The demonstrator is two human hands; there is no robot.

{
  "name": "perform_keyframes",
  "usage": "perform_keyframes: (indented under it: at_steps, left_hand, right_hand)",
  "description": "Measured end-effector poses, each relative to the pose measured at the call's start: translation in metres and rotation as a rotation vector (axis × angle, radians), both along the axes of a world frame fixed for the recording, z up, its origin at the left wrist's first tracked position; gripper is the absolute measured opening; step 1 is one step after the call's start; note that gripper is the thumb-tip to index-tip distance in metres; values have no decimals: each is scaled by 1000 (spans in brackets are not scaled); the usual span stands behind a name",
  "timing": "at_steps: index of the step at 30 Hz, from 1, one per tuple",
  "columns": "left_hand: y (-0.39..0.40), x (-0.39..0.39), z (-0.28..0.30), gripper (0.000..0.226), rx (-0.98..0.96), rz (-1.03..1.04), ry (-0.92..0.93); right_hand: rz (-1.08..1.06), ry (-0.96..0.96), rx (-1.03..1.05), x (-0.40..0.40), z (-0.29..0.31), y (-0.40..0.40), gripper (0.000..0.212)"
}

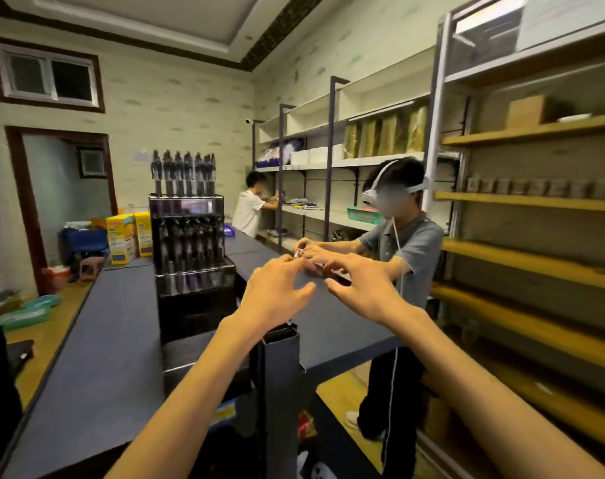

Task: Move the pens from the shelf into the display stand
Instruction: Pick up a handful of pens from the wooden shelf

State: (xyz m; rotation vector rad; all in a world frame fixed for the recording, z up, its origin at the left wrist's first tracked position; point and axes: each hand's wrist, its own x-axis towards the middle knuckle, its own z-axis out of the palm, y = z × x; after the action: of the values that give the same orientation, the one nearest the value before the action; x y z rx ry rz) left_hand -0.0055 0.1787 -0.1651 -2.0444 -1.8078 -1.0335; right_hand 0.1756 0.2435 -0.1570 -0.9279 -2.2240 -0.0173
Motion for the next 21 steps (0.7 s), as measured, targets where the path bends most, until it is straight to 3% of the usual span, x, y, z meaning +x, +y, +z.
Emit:
perform_keyframes:
  at_steps: [10,21]
  left_hand:
    - [66,203,-12,42,-81,-220,54]
    - [127,438,-24,33,-85,-412,11]
  right_hand:
    - [-322,-57,-112,224,-12,28,29]
    - [-548,-41,-219,464,-22,35,32]
